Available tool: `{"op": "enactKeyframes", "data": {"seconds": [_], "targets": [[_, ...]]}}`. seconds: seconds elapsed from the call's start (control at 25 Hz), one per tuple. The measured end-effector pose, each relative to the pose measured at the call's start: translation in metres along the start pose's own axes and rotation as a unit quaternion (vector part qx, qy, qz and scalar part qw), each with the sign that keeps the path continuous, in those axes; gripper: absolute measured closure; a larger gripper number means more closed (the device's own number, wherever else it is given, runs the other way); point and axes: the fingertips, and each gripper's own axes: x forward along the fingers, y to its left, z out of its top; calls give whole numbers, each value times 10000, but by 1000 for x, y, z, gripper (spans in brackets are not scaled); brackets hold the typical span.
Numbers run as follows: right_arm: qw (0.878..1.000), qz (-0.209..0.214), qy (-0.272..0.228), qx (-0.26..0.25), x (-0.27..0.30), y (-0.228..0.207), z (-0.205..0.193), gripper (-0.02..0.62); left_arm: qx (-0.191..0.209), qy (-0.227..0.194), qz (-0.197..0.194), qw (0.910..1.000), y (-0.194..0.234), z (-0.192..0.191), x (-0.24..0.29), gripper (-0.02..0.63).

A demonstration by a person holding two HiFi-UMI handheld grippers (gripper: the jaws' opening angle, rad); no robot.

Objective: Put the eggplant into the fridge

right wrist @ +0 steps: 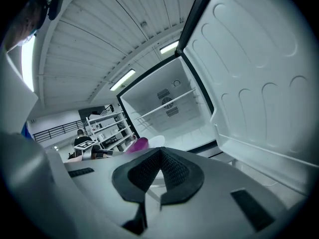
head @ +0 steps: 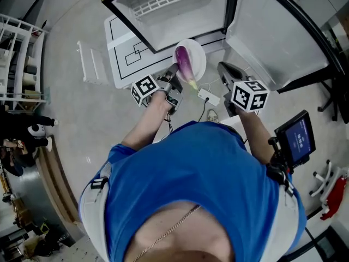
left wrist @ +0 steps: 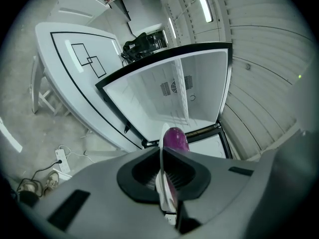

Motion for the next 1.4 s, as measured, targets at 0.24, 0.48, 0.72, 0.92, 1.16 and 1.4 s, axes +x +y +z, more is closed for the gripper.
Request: {"op": "enactKeyframes", "data": {"seconds": [0.24, 0.48, 0.72, 0.92, 1.16, 1.4], "targets": [[9997, 208, 126, -72, 36, -20, 18, 595, -47, -253, 90, 9996, 5, 32, 36, 581], [9994, 273, 180, -131, 41, -16, 16, 595, -21, -388, 158, 9991, 12, 43, 43, 581], [9991, 315, 225, -154, 50, -27, 21, 595, -21, -479, 263, 9985, 22, 57, 72, 581], [9990, 333, 259, -161, 58, -40, 28, 595, -6, -479, 329, 9983, 27, 69, 104, 581], [9987, 361, 331, -154, 63, -57, 31, 595, -3, -490, 435, 9978, 38, 82, 145, 581], [9984, 356, 405, -144, 68, -69, 40, 595, 5, -503, 533, 9973, 44, 99, 188, 581]]}}
